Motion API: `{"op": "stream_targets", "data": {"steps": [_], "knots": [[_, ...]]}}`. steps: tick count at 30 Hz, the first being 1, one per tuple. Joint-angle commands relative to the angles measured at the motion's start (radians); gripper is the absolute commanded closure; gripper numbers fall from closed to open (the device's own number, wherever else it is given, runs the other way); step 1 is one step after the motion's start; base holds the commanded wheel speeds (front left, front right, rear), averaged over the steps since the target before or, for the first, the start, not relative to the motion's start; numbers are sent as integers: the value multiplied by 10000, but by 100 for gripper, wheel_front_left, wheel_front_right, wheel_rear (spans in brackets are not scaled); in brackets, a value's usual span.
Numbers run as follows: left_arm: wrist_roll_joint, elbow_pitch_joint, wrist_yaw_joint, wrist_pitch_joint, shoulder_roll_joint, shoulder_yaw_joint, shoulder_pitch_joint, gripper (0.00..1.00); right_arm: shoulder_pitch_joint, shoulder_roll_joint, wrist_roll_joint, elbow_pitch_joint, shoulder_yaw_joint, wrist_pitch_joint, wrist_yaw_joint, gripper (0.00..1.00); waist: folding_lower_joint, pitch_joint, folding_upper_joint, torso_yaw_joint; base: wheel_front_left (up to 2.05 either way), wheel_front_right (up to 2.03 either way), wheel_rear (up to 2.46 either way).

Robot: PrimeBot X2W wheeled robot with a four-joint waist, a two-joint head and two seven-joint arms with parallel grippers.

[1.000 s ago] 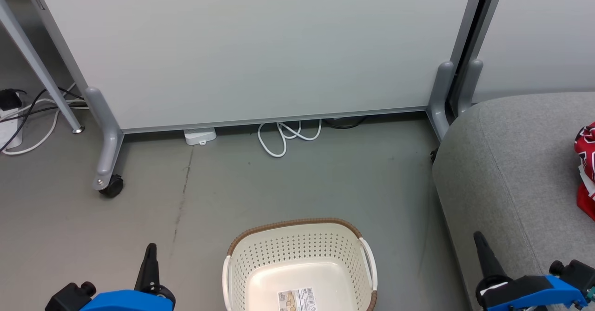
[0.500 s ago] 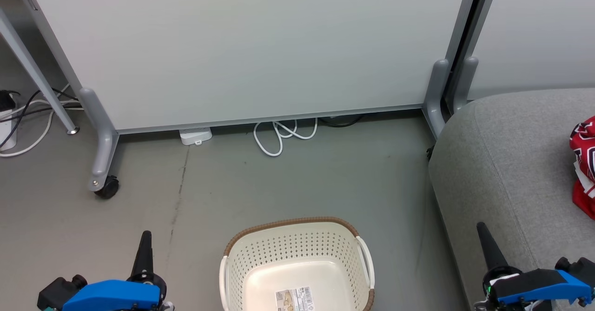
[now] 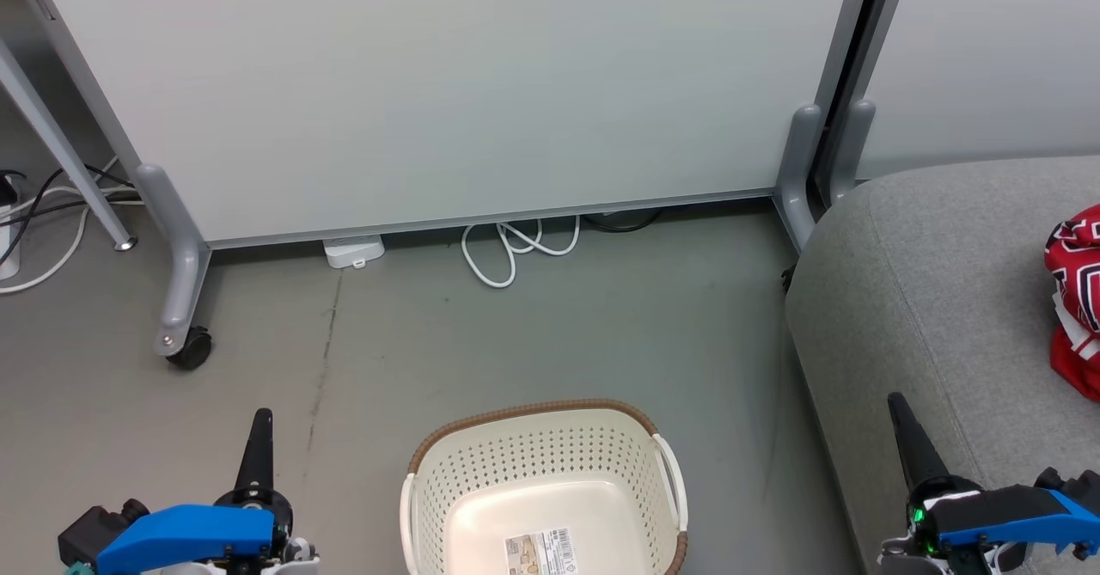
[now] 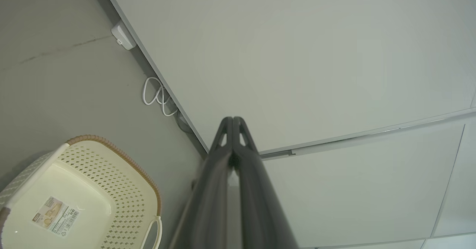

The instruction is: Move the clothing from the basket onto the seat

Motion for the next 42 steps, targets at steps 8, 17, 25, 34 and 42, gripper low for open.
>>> {"op": "stream_targets", "data": {"steps": [8,17,25,34,42], "knots": [[-794,-270,-25,211,3,182,-339,100,-278,-85,854,-212,-61,151,3,100,-1,24,0,-72,0,0,0],[-1468,-419,-27,409,-8,293,-421,100,-349,-90,1574,-303,-97,253,3,100,-1,50,0,-149,0,0,0],[-2035,-541,-30,559,-18,397,-495,100,-390,-94,2171,-381,-130,344,4,100,-1,73,0,-217,0,0,0],[-2624,-665,-31,737,-29,491,-572,100,-458,-99,2800,-454,-169,441,4,100,-1,98,0,-293,0,0,0],[-3106,-772,-33,872,-38,563,-618,100,-505,-103,3326,-520,-192,522,4,100,-1,121,0,-361,0,0,0]]}}
